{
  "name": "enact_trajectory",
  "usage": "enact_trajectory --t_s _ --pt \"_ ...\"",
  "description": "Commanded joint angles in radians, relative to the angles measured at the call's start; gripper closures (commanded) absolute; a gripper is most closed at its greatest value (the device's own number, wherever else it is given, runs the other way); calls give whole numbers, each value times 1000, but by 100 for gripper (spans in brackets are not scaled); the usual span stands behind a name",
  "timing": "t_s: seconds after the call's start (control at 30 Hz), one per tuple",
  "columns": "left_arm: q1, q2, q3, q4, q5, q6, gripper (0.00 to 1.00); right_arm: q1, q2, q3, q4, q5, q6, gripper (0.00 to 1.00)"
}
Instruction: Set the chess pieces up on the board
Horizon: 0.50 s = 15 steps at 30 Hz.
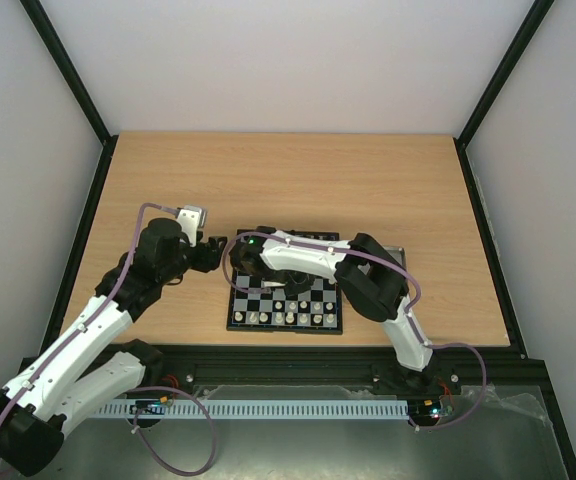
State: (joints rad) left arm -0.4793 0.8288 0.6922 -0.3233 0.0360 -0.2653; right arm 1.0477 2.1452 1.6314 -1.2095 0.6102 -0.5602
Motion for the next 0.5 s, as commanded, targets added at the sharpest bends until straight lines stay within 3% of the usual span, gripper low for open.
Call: enact_trajectory --t_s 0.0,0.3,0.47 --pt "-2 -4 0 -9 -17 -2 32 5 7 -1 -4 -44 -17 81" --pt "-2 4 1 -11 -29 -5 32 -34 -72 -11 49 -84 -14 72" --pt "-3 -7 -8 2 -21 -8 32 -125 -221 -57 93 -232 4 66"
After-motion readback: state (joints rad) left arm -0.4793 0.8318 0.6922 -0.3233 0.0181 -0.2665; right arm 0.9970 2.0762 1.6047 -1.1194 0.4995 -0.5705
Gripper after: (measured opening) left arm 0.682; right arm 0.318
